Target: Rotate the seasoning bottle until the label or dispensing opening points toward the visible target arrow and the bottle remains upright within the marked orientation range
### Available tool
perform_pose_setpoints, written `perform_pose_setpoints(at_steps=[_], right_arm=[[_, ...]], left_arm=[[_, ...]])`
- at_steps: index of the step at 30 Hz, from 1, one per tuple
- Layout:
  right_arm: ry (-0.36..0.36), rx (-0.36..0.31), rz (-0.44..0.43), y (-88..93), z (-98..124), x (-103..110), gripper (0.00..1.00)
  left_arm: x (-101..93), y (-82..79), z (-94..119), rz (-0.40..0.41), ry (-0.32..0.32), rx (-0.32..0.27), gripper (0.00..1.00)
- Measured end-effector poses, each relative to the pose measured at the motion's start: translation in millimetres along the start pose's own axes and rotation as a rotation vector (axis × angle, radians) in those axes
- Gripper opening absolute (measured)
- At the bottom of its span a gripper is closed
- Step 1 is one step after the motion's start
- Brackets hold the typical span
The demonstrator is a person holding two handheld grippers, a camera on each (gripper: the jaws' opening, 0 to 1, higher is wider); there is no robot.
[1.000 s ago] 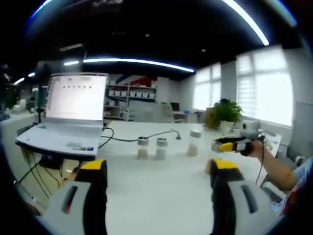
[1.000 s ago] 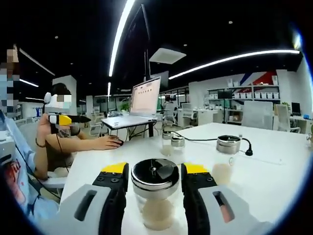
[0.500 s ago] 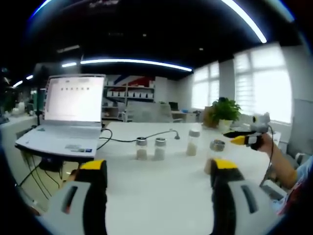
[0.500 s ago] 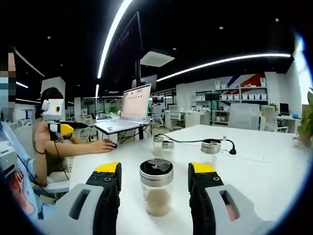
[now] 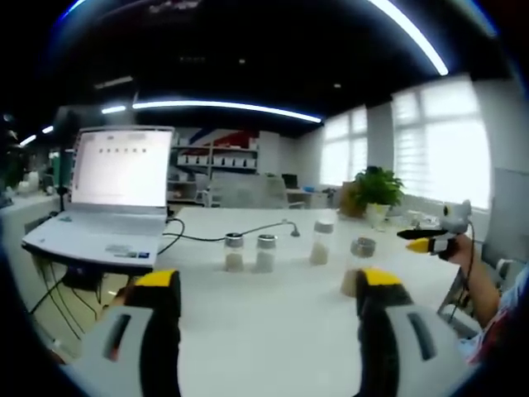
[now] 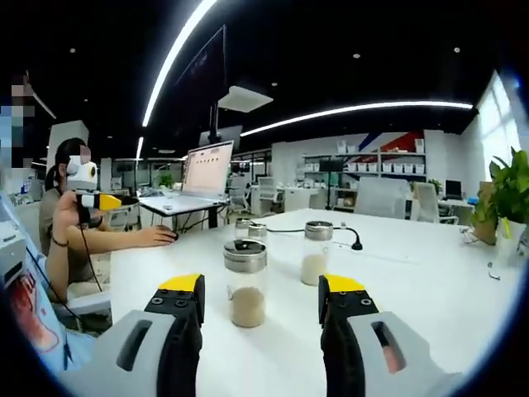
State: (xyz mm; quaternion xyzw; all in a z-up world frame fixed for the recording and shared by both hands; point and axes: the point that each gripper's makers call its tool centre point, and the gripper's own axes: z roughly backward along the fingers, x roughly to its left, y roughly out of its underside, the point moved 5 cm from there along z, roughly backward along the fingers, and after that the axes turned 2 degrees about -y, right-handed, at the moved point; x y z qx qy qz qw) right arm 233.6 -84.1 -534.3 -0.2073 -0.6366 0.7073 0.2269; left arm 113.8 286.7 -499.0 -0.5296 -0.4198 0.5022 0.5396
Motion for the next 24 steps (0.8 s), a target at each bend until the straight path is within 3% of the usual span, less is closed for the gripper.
perform_pose_setpoints(at_steps=[9,16,24], right_arm=[[0.049,-0.012,0.019,5.9,25.9,4.8,0.57],[0.048,-0.032,-0.024,8.4,27.6,10.0,0.57],[0.085,-0.032,-0.015,1.3,24.3,0.9,0.57]], left_arm=[[-2.4,1.0,-1.6,-0.005,0.008,0.000,0.93],[-5.2,2.6,-3.7,-0.010,0.014,0.005,0.93],[-5.2,4.5,-5.6,-0.013,0.016,0.017,0.93]])
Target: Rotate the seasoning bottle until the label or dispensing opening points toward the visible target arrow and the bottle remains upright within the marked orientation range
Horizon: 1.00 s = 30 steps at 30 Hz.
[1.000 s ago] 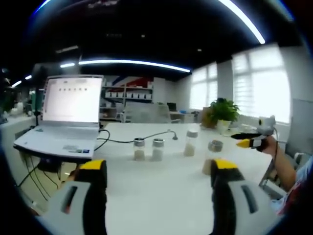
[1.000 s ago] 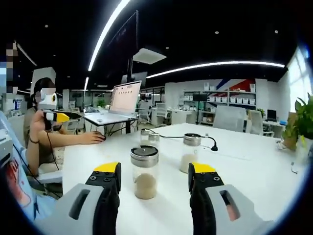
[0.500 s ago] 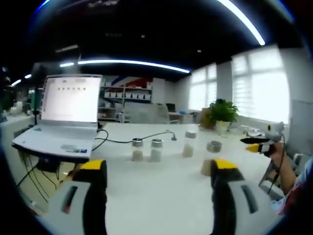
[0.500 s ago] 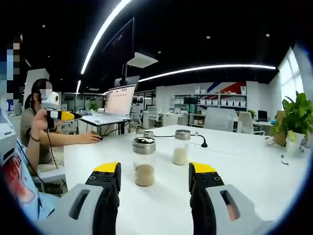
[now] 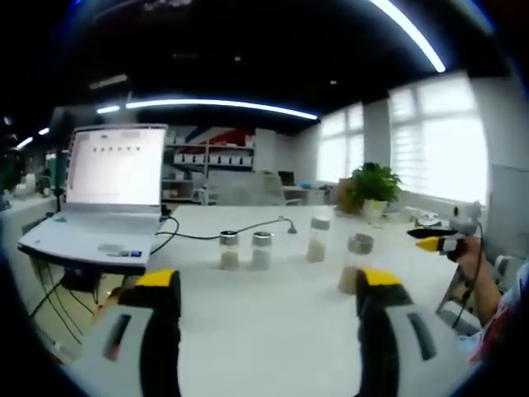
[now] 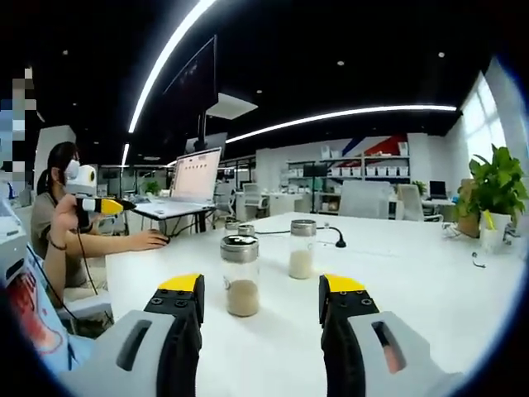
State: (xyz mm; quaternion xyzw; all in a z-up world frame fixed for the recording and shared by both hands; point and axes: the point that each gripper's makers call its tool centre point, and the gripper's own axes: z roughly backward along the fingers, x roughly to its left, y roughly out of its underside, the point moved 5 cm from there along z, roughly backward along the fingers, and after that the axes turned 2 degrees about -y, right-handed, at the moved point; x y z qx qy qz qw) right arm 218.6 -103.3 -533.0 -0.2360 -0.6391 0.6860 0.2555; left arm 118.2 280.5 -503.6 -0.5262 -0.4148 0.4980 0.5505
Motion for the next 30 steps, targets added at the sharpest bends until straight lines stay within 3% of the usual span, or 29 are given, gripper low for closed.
perform_pose_setpoints(at_steps=[10,14,23,26,30], right_arm=[[0.023,-0.036,-0.021,-19.3,-29.6,-31.2,0.57],[0.040,-0.027,0.022,-23.9,-42.3,-41.8,0.58],[0.006,-0.012,0.019,-20.9,-80.9,-59.1,0.60],[0.004,-0.005,0.039,-21.0,-89.9,-62.8,0.54],[0.009,0.012,0.048,-19.8,-103.0,-70.1,0.58]], left_arm=[[3.9,-1.2,-0.1,0.003,-0.007,0.000,0.93],[5.6,-1.4,0.3,0.005,-0.011,0.002,0.93],[8.4,-2.0,3.2,0.012,-0.027,-0.008,0.92],[7.9,-1.5,2.4,0.012,-0.025,-0.006,0.93],[8.2,-2.5,2.6,0.014,-0.026,-0.010,0.93]])
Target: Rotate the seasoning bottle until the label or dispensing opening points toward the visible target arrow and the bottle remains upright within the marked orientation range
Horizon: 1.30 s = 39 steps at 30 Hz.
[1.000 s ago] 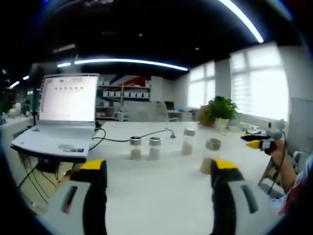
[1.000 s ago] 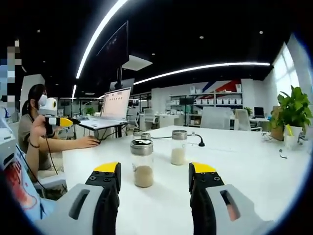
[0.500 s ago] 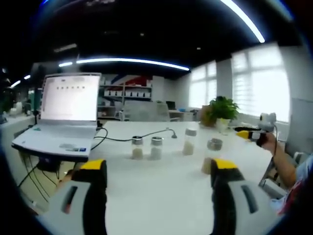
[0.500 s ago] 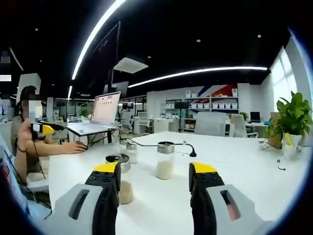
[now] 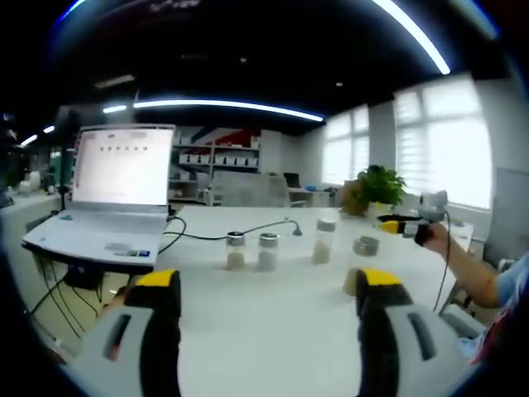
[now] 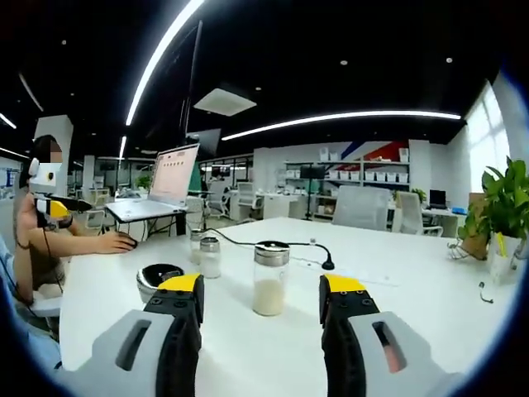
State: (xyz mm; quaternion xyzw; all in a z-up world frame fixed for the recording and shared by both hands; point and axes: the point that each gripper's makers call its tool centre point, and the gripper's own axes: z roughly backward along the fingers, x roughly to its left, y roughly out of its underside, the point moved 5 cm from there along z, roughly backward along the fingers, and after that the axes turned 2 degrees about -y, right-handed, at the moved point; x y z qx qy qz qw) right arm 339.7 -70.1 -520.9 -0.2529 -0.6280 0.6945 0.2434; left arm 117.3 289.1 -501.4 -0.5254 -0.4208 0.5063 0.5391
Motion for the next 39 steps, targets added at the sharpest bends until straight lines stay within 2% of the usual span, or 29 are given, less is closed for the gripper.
perform_pose_setpoints(at_steps=[6,10,12,19,22,24,26,27,29,31,34,36,39], right_arm=[[0.058,0.006,-0.016,11.9,-26.3,-11.3,0.60],[0.065,-0.001,-0.014,13.7,-43.0,-18.6,0.60],[0.060,0.003,0.014,13.6,-51.7,-20.7,0.60],[0.036,0.015,0.023,16.9,-73.8,-24.3,0.63],[0.026,0.032,0.046,23.9,-81.0,-26.7,0.63],[0.007,0.028,0.014,26.7,-85.8,-28.2,0.64],[-0.027,-0.007,-0.029,24.8,-93.1,-29.2,0.64],[-0.026,-0.003,-0.025,24.8,-95.1,-30.5,0.66],[-0.034,-0.012,-0.014,22.6,-100.4,-27.6,0.74],[-0.051,0.010,-0.003,23.0,-106.4,-24.8,0.80],[-0.052,0.010,0.008,21.5,-115.4,-23.9,0.78],[-0.057,-0.016,-0.042,18.6,-122.8,-24.0,0.75],[-0.047,-0.011,-0.053,19.5,-132.6,-26.6,0.73]], left_arm=[[0.8,-0.1,-0.3,0.001,-0.003,0.001,0.93],[-0.3,-1.2,1.0,-0.001,-0.003,-0.007,0.93],[0.0,-1.8,0.8,-0.001,-0.003,-0.009,0.93],[-4.1,0.2,-2.3,0.013,-0.006,-0.010,0.92],[-7.7,0.6,-3.6,0.000,0.021,-0.004,0.92],[-7.1,0.1,-3.6,-0.006,0.015,-0.005,0.92],[-6.7,-0.2,-3.8,-0.008,0.009,-0.009,0.92],[-7.7,0.6,-3.9,-0.006,0.014,-0.004,0.92],[-9.5,1.3,-3.7,-0.010,0.020,0.001,0.92],[-10.0,0.5,-3.6,-0.013,0.022,-0.002,0.92],[-8.9,1.2,-4.2,-0.008,0.015,0.001,0.92],[-9.2,3.0,-4.4,-0.011,0.017,0.012,0.93],[-8.7,2.0,-4.1,-0.011,0.015,0.008,0.93]])
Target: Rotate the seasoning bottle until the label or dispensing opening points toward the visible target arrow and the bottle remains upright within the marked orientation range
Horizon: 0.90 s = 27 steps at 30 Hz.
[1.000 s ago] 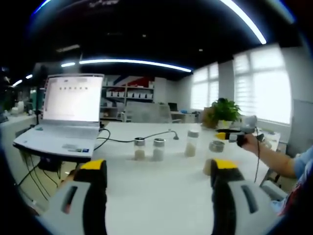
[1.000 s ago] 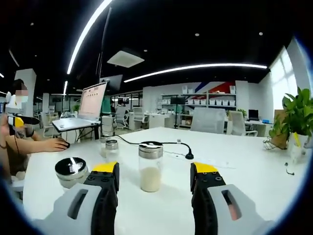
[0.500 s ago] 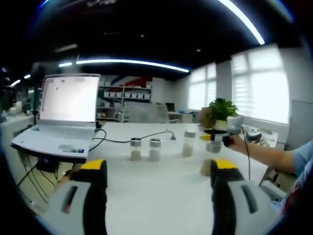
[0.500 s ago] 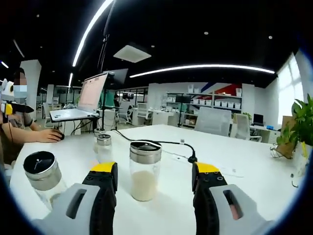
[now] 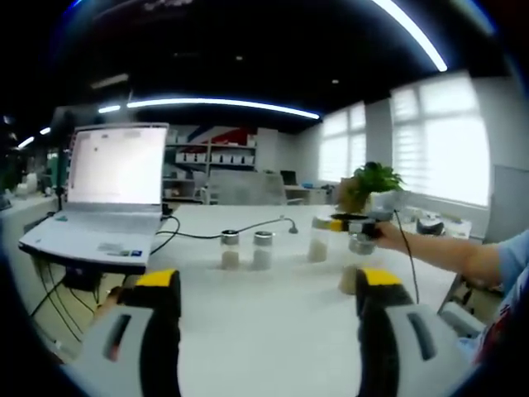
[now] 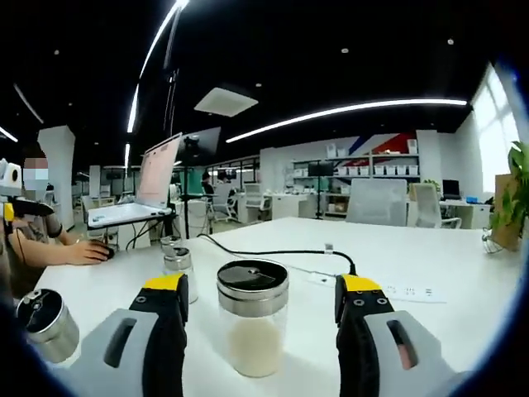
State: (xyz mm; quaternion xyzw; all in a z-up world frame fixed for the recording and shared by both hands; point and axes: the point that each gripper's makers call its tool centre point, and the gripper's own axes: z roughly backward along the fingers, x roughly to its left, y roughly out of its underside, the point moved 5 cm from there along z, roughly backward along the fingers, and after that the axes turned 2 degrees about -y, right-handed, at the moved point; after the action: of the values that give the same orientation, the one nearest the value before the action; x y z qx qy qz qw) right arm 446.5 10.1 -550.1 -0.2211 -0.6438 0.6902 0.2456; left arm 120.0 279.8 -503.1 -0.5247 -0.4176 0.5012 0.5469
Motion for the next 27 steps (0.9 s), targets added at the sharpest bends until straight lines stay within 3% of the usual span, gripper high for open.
perform_pose_setpoints(at_steps=[5,7,18,27], right_arm=[[-0.011,0.028,0.022,6.0,-9.8,2.5,0.61],[0.003,0.062,0.091,7.8,-11.5,1.8,0.52],[-0.003,0.072,0.088,12.1,-18.0,8.1,0.41],[0.015,0.101,0.140,13.8,-23.3,4.5,0.41]], left_arm=[[2.9,-0.6,-0.3,0.004,-0.005,0.000,0.93],[3.2,0.1,-0.5,0.004,-0.006,0.002,0.93],[4.2,1.0,-1.5,0.005,-0.008,0.006,0.93],[4.8,1.5,-3.8,0.005,-0.007,0.012,0.93]])
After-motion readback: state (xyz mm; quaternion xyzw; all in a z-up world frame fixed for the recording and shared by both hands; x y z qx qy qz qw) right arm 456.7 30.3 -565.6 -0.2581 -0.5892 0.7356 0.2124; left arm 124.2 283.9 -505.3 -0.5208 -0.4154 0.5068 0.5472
